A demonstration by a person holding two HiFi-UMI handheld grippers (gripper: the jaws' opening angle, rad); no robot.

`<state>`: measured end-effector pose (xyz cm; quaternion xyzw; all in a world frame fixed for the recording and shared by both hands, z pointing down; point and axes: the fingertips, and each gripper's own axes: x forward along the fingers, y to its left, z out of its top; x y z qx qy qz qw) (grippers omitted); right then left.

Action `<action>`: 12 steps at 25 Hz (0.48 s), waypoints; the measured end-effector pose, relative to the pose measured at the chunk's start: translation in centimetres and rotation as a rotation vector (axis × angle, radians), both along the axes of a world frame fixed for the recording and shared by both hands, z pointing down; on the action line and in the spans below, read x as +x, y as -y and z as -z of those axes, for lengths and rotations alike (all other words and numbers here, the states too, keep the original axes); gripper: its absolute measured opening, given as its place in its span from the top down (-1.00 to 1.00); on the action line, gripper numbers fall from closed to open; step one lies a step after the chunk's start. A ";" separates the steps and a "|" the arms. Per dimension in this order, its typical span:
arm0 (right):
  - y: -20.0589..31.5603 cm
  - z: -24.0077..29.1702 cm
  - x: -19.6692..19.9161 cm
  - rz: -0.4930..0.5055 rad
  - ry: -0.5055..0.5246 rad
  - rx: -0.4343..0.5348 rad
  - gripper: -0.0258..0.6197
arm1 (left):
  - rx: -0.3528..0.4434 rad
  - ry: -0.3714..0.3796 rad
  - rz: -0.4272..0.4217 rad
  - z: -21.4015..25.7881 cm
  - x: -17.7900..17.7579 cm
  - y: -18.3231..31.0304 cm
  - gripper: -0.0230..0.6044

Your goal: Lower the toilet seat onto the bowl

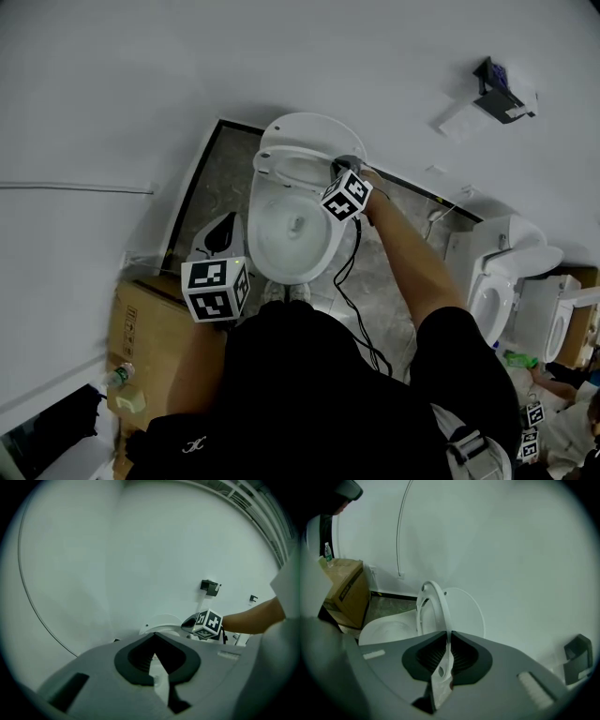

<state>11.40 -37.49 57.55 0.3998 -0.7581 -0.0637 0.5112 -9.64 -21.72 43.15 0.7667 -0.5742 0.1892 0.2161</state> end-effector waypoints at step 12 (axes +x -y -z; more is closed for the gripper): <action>-8.9 -1.8 -2.7 0.120 0.051 -0.106 0.80 | -0.013 -0.032 -0.047 -1.0 1.8 -0.7 0.91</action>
